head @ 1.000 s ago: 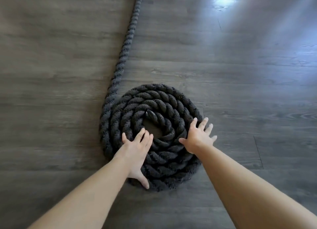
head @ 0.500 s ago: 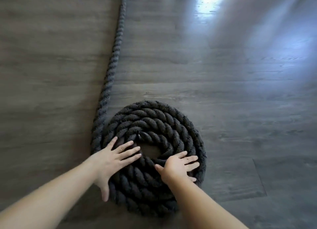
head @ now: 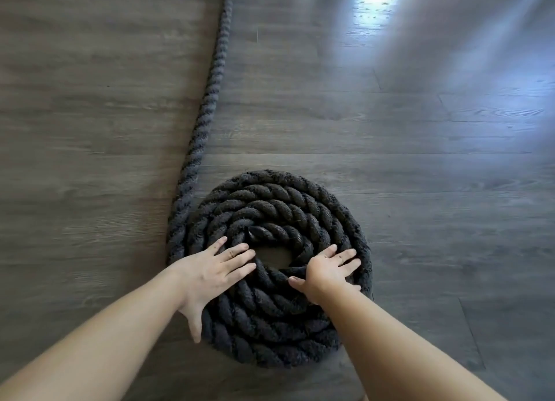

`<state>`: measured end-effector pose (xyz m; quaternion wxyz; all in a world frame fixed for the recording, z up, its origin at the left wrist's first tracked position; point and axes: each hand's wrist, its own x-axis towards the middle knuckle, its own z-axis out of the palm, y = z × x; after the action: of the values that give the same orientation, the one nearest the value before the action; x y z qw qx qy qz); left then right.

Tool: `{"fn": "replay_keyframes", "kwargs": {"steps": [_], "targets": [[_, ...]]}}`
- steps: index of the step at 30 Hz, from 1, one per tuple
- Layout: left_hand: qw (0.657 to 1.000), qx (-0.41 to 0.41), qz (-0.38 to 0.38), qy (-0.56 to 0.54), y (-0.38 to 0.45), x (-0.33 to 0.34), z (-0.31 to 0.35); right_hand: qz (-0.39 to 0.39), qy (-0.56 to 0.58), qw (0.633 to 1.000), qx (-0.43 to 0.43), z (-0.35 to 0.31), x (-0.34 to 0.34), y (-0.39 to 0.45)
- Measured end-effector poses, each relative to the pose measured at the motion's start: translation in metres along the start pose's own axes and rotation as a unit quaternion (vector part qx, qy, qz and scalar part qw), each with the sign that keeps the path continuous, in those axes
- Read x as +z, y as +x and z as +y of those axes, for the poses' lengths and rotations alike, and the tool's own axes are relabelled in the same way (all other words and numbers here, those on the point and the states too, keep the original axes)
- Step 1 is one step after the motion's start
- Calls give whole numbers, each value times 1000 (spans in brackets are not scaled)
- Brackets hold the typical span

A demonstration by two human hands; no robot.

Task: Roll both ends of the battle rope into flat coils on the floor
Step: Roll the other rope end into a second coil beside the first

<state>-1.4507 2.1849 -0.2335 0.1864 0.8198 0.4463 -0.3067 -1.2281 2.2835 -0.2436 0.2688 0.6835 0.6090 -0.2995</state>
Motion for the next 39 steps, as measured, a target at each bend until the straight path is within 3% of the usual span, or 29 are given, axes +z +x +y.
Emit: {"fn": "replay_keyframes", "kwargs": {"steps": [21, 39], "targets": [[992, -112, 23, -58, 28, -21, 9, -11, -166, 980, -105, -34, -74, 59], [956, -230, -1, -184, 84, -95, 2, 1, -289, 925, -246, -79, -165, 133]]}}
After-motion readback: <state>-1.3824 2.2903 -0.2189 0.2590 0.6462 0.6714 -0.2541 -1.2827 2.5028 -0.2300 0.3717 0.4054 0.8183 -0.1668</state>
